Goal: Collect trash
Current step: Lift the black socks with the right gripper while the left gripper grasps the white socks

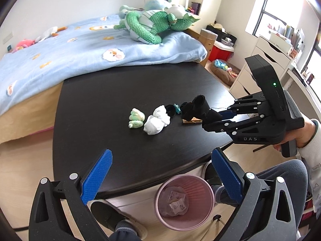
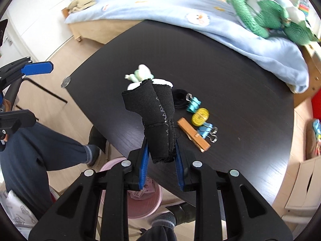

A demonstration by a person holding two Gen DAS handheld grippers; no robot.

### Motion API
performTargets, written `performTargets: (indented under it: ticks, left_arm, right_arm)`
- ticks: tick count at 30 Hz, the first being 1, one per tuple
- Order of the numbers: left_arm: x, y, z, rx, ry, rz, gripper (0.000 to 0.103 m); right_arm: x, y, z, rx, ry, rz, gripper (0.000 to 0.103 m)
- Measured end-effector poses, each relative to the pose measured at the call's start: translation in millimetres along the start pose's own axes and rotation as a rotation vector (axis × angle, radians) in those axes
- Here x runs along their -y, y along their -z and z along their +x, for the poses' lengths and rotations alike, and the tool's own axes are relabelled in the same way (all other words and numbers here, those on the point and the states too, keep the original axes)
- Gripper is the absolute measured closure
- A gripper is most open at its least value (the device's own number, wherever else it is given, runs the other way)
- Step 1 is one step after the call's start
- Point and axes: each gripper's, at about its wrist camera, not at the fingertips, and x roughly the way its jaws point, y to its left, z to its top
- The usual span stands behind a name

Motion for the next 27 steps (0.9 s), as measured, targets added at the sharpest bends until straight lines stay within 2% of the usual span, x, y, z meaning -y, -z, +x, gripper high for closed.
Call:
performTargets:
  ticks: [11, 16, 21, 23, 27]
  left_arm:
    - [10, -36, 51, -0.078, 0.039, 0.151, 0.008]
    - [15, -49, 81, -0.132, 0.079, 0.21, 0.008]
    - [15, -54, 106, -0.165, 0.107, 0.222, 0.009]
    - [14, -54, 114, -0.182, 0.125, 0.219, 0.015]
    - [11, -52, 129, -0.214, 0.119, 0.212, 0.017]
  right_arm:
    - [23, 15, -13, 0.029, 0.022, 0.089, 0.079]
    - [30, 19, -15, 0.03, 0.025, 0.115, 0.079]
    - [36, 22, -16, 0.029, 0.025, 0.127, 0.078]
    - [38, 23, -15, 0.028, 0.024, 0.129, 0.078]
    - [39, 24, -13, 0.027, 0.023, 0.135, 0.078]
